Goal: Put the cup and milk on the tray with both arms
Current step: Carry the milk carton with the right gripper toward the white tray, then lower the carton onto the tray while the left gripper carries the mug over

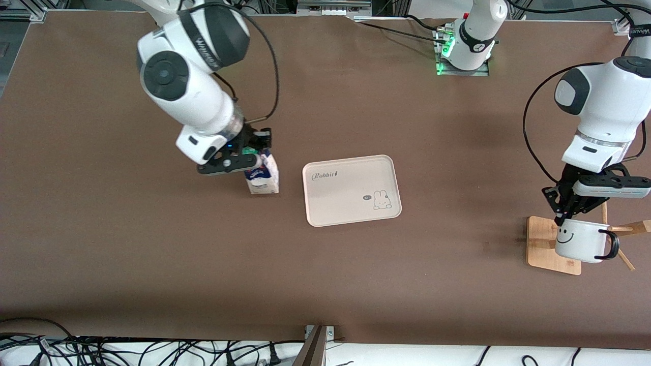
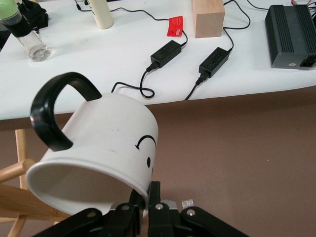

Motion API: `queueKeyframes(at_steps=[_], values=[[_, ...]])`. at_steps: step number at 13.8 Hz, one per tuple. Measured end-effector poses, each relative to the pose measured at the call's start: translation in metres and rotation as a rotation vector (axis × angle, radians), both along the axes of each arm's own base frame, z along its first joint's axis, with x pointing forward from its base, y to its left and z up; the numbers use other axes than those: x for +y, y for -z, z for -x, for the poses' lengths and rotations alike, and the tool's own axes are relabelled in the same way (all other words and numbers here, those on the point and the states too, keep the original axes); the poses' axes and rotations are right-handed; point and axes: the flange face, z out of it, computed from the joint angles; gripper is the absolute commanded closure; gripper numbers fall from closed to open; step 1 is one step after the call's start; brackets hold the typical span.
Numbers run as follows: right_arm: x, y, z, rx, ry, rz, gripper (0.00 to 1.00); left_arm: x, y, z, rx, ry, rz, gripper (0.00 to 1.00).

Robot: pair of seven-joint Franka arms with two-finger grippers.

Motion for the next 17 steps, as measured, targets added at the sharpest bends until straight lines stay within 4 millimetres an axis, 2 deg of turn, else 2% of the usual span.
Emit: queueKeyframes(at_steps=[2, 4, 9, 13, 17], values=[[0.028, 0.009, 0.001, 0.006, 0.044, 0.002, 0.63, -0.007, -0.006, 0.003, 0.015, 0.010, 0.000, 1.00], [0.048, 0.020, -0.003, 0.008, 0.063, 0.000, 0.63, -0.017, -0.013, 0.008, 0.065, 0.024, -0.001, 1.00], [0.081, 0.043, -0.021, -0.007, 0.061, -0.057, 0.63, -0.037, -0.026, 0.027, 0.253, 0.043, -0.002, 1.00], [0.115, 0.062, -0.002, 0.000, -0.015, -0.052, 0.63, -0.043, -0.053, 0.027, 0.353, 0.018, 0.059, 1.00], [0.124, 0.069, 0.005, -0.007, -0.074, -0.039, 0.63, -0.062, -0.060, 0.032, 0.451, 0.044, 0.056, 1.00]])
